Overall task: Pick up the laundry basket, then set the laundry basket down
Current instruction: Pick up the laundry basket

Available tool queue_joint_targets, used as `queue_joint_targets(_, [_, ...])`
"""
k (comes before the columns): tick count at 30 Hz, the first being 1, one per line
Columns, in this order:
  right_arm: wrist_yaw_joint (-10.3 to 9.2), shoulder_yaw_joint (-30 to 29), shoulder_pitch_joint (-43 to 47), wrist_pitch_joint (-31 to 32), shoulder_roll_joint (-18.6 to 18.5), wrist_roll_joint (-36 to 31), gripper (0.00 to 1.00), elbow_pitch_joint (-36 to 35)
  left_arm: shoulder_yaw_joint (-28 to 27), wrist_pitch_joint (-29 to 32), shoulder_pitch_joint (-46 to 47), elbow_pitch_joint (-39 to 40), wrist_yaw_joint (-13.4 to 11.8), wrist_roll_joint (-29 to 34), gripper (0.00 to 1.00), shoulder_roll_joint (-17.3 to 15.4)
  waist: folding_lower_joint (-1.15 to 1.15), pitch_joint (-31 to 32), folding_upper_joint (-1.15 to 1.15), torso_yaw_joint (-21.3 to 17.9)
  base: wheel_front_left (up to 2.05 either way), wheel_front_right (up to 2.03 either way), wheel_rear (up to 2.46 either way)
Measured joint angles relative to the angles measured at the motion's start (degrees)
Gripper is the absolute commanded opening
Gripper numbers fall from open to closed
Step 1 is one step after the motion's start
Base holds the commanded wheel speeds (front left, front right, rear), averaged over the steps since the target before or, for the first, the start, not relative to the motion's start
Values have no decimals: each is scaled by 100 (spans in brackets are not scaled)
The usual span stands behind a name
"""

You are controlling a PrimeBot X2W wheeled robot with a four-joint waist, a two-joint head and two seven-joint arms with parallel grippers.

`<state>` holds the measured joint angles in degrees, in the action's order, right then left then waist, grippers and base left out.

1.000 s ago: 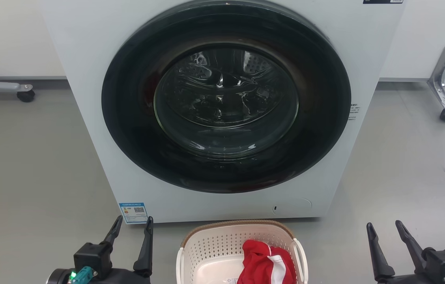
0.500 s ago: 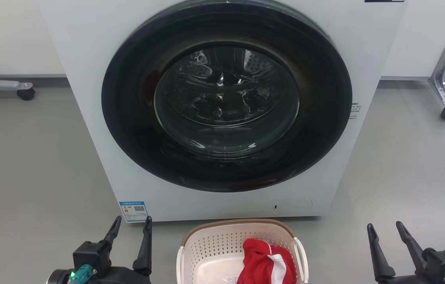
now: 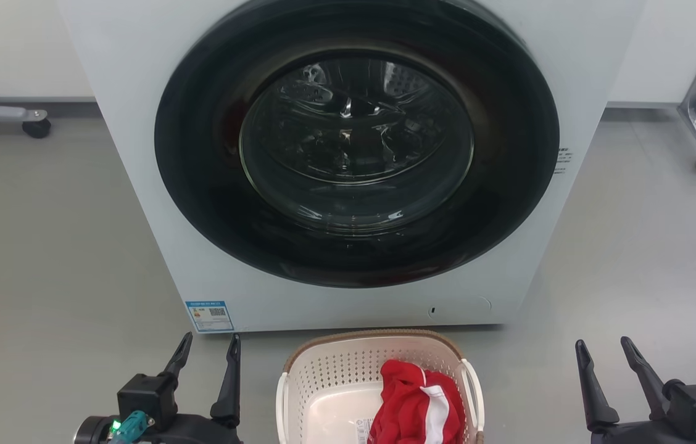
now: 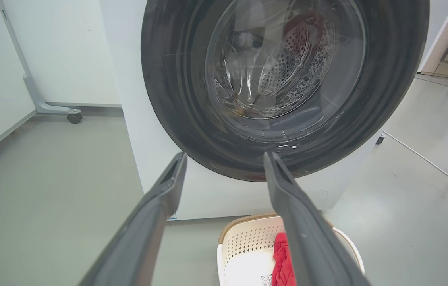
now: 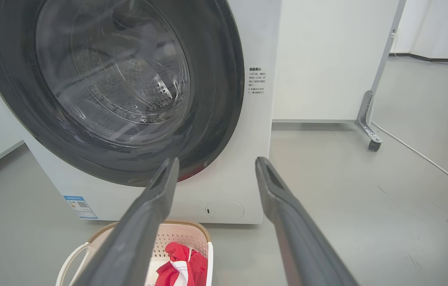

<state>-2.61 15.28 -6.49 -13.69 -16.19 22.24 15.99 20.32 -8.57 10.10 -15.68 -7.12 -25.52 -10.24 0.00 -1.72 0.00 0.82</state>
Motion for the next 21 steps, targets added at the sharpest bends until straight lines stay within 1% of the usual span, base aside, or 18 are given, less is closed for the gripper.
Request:
queue_joint_targets(9, [-26, -11, -66, 7, 0, 16, 100, -64, -9, 43, 36, 120, 0, 7, 100, 87, 0, -343, 0, 3, 0, 0, 0])
queue_joint_targets(21, [-41, -73, -455, 77, -2, 52, 100, -90, -78, 93, 376, 194, 0, 48, 100, 170, 1, -1052, 0, -4, 0, 0, 0])
